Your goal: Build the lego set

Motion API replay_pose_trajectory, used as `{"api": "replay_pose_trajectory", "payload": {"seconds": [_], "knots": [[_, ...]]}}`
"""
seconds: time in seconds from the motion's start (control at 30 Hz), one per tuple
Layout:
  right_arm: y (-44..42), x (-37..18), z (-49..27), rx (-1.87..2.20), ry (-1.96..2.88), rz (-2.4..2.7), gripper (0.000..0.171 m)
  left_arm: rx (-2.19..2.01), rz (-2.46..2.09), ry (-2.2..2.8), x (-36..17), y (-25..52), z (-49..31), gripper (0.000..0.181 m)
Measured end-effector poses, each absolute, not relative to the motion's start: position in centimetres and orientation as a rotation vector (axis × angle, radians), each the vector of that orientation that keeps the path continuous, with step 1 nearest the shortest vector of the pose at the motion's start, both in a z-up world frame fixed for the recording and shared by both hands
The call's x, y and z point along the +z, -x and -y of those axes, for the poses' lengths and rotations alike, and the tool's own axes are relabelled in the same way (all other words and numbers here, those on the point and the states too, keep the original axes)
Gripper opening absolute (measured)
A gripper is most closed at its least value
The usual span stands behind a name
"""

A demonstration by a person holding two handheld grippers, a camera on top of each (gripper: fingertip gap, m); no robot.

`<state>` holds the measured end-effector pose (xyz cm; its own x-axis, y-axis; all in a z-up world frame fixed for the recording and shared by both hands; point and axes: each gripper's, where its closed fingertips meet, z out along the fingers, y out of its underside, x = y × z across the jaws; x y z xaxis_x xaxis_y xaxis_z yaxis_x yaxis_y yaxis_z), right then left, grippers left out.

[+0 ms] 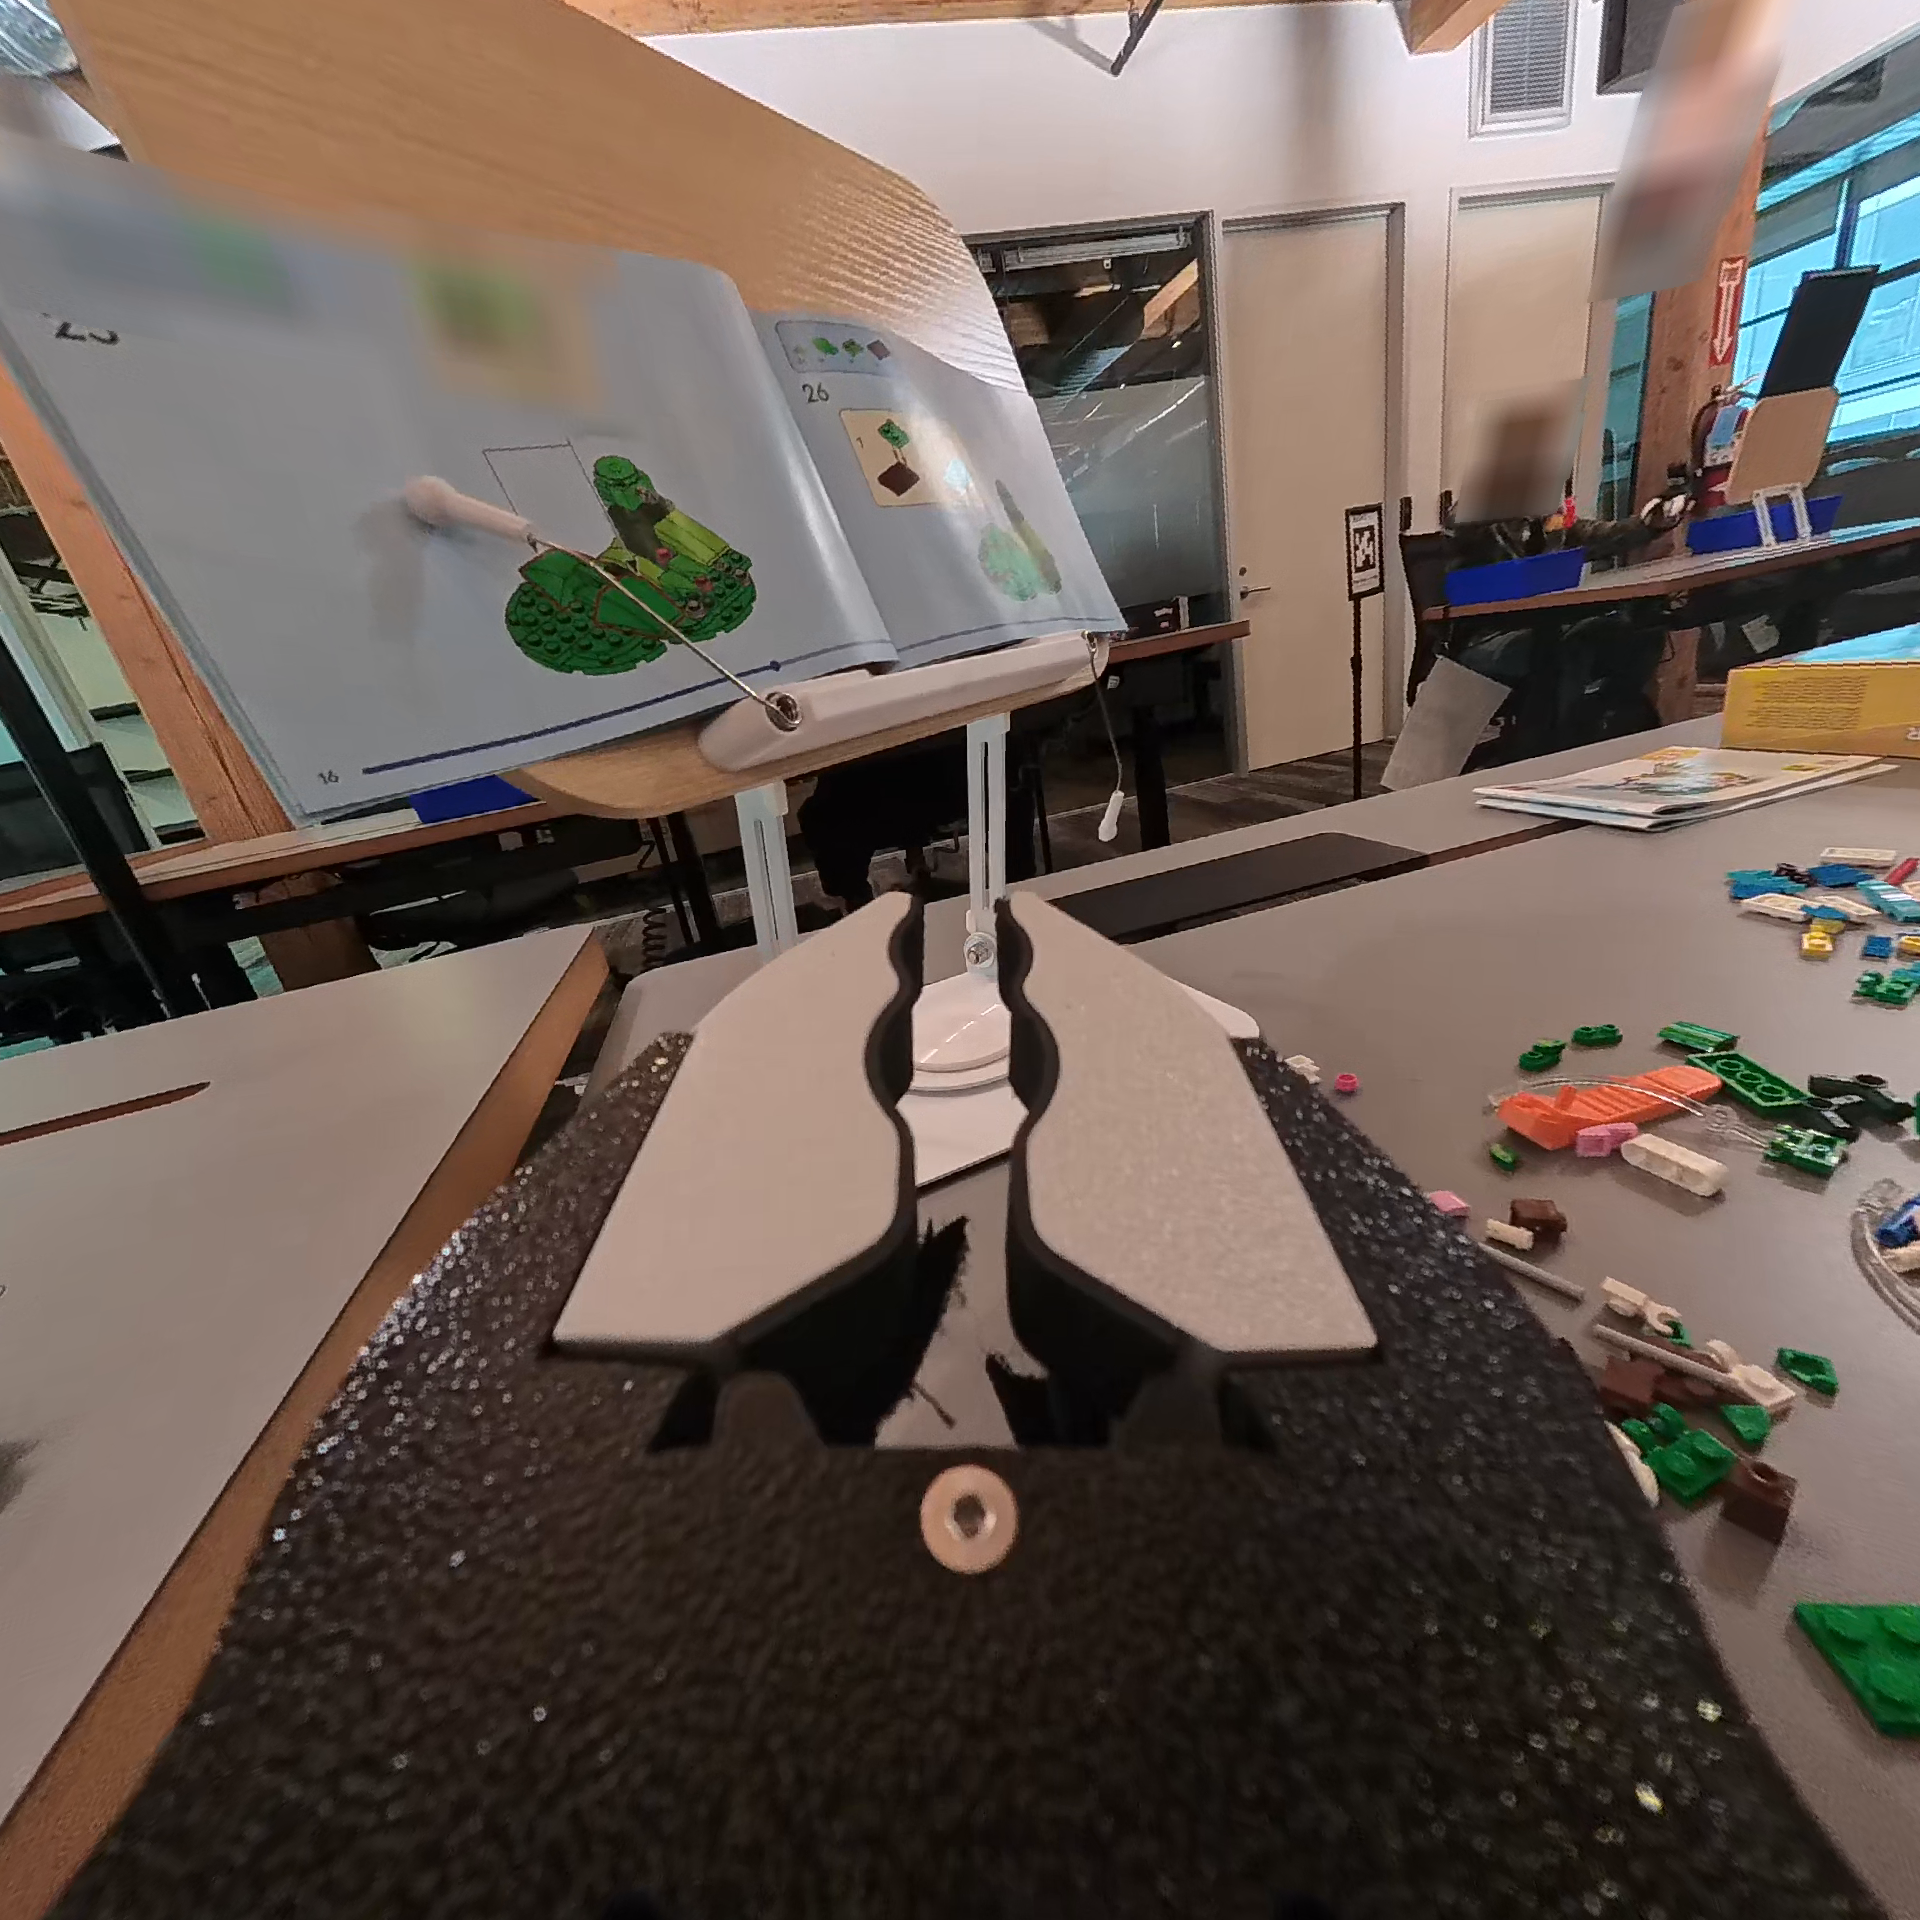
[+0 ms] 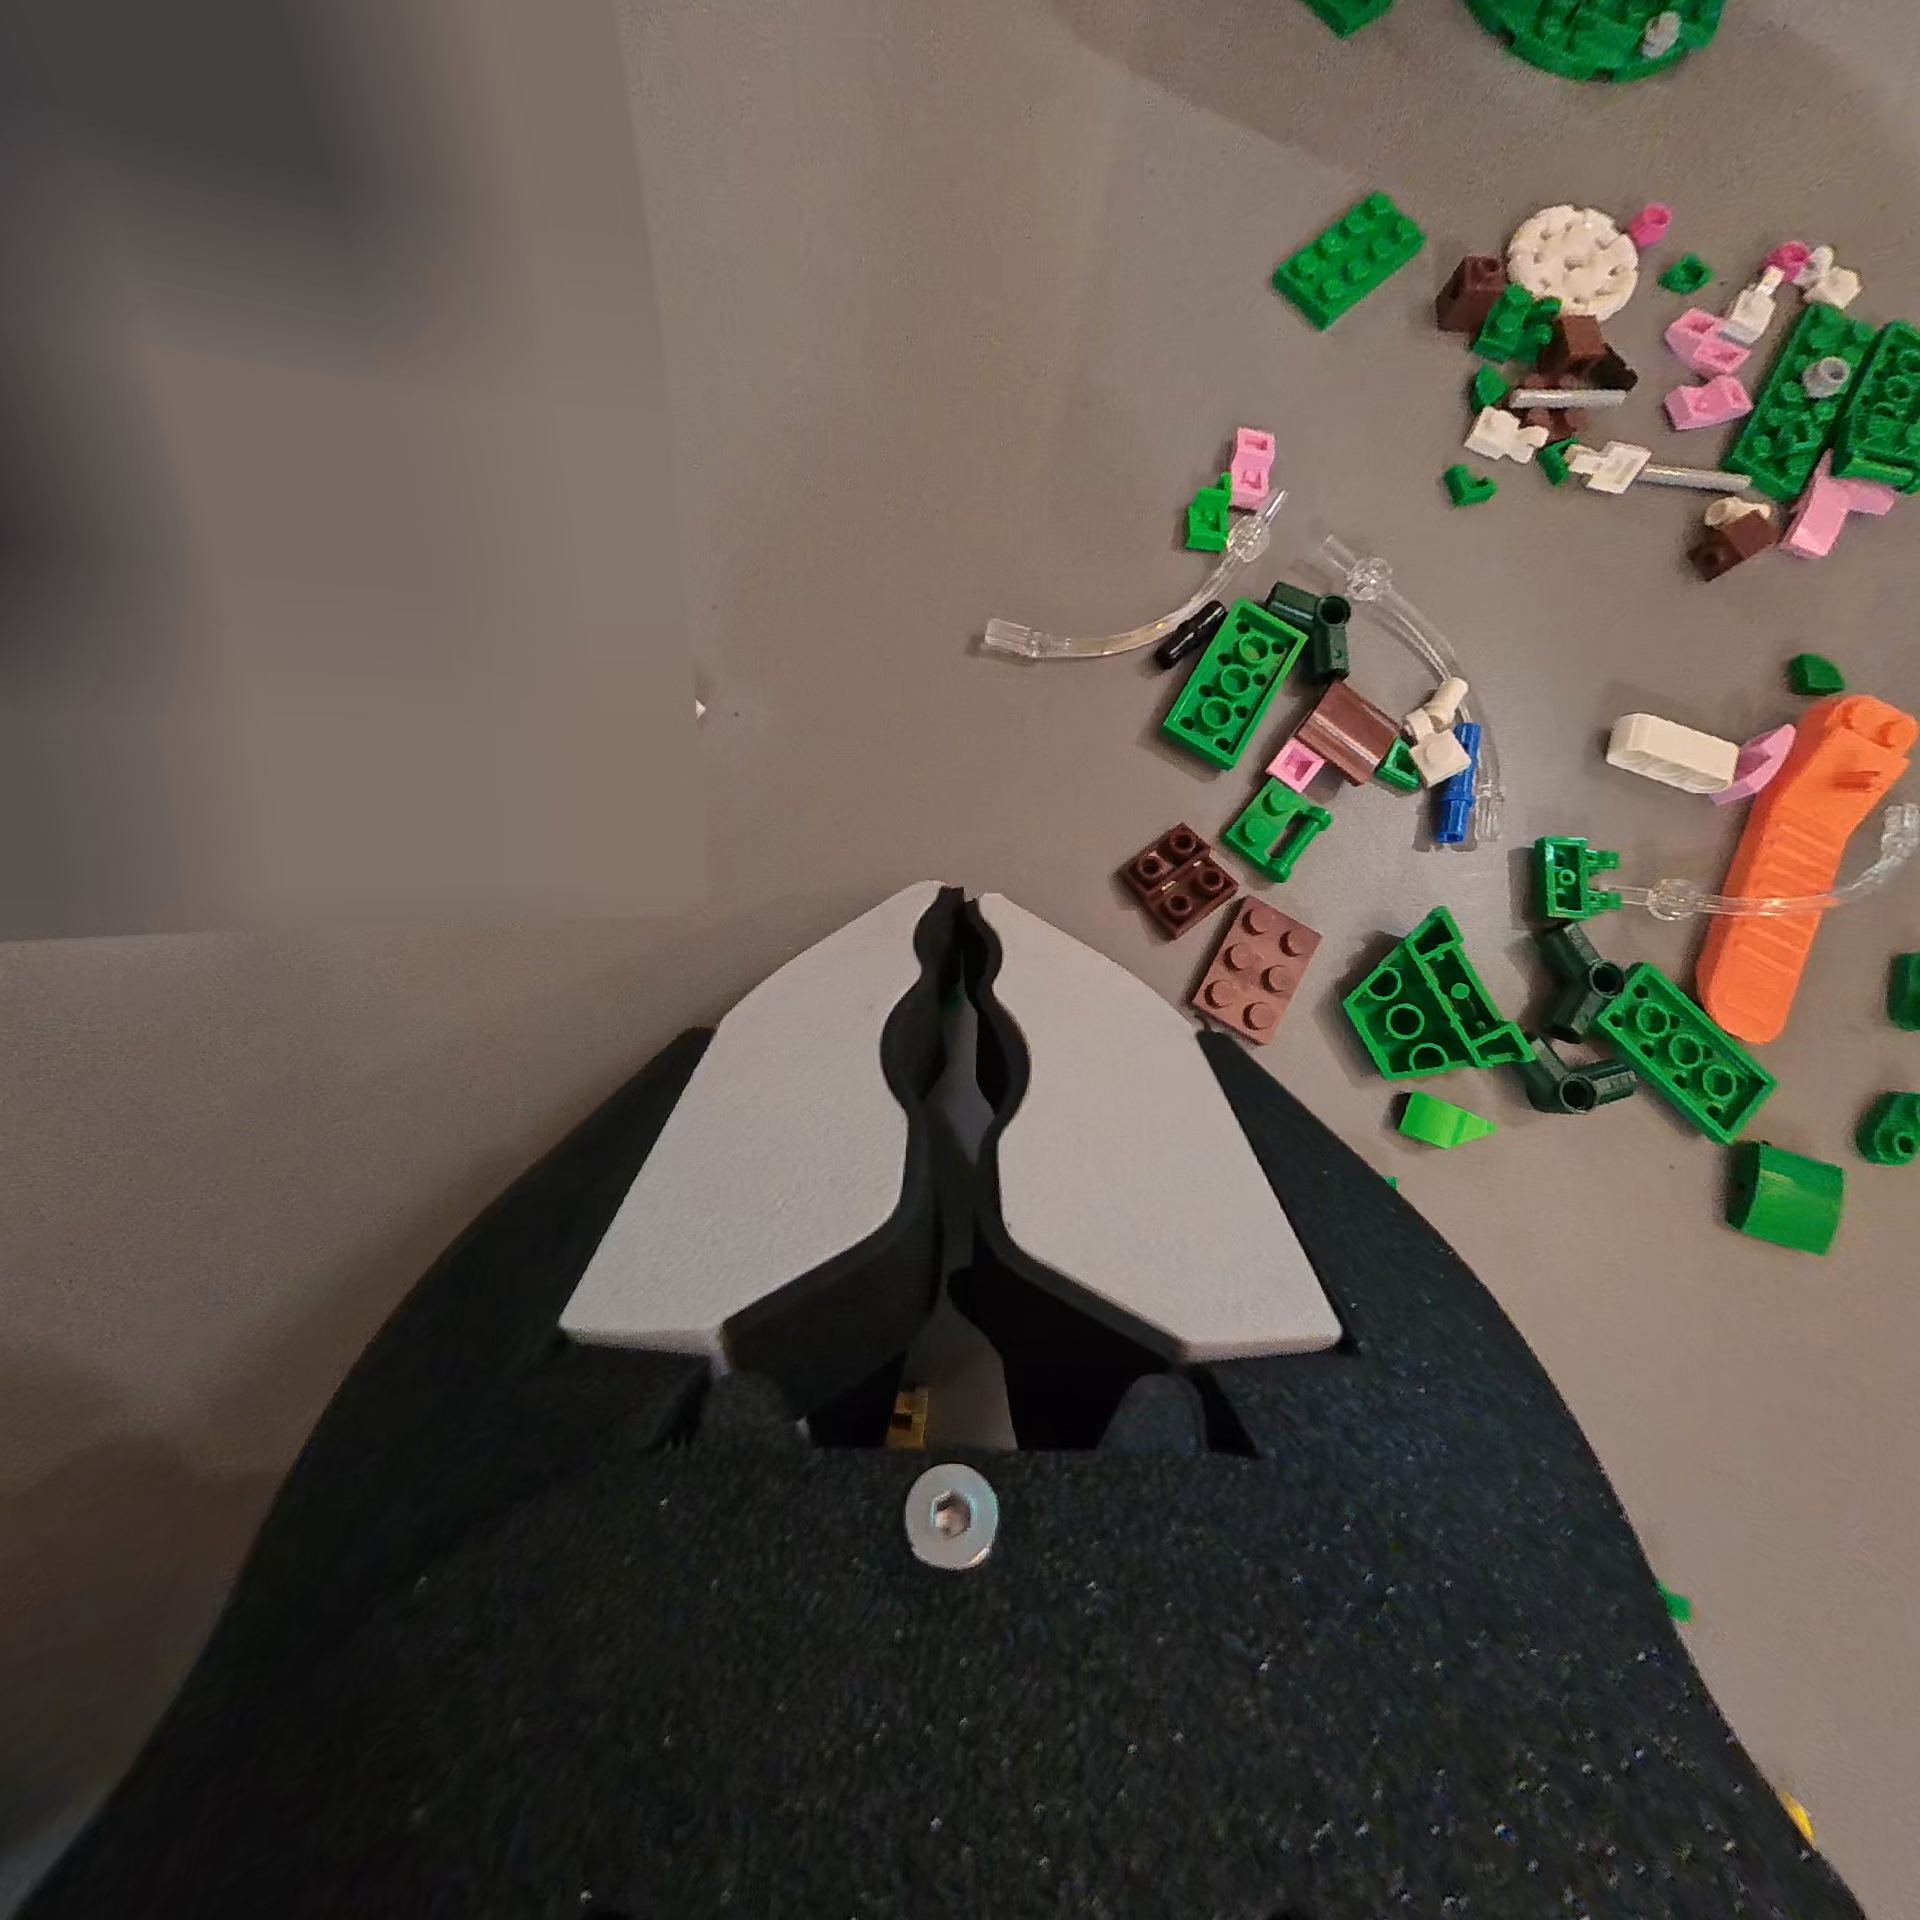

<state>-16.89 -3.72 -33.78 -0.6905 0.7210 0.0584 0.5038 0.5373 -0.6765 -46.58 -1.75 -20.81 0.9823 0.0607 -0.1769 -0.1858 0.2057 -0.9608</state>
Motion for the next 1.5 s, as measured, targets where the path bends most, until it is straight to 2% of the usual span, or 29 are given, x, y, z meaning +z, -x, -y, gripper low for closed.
{"api": "replay_pose_trajectory", "payload": {"seconds": [0.5, 0.97, 1.27, 1.5], "knots": [[17.1, -34.3, 4.0, 0.906, 1.014, 2.452, 0.000, 0.172, -0.107, 1.367, -21.1, 46.7, 1.6, 0.012], [16.2, -32.6, 2.1, 0.949, 1.125, 2.377, 0.030, 0.167, -0.107, 1.373, -21.2, 46.7, 1.5, 0.012], [14.6, -31.3, 1.3, 0.978, 1.172, 2.372, 0.028, 0.166, -0.119, 1.381, -21.4, 46.5, 1.4, 0.012], [12.2, -28.5, -4.0, 0.731, 1.346, 2.198, 0.029, 0.164, -0.118, 1.381, -21.4, 46.6, 1.4, 0.012]]}}
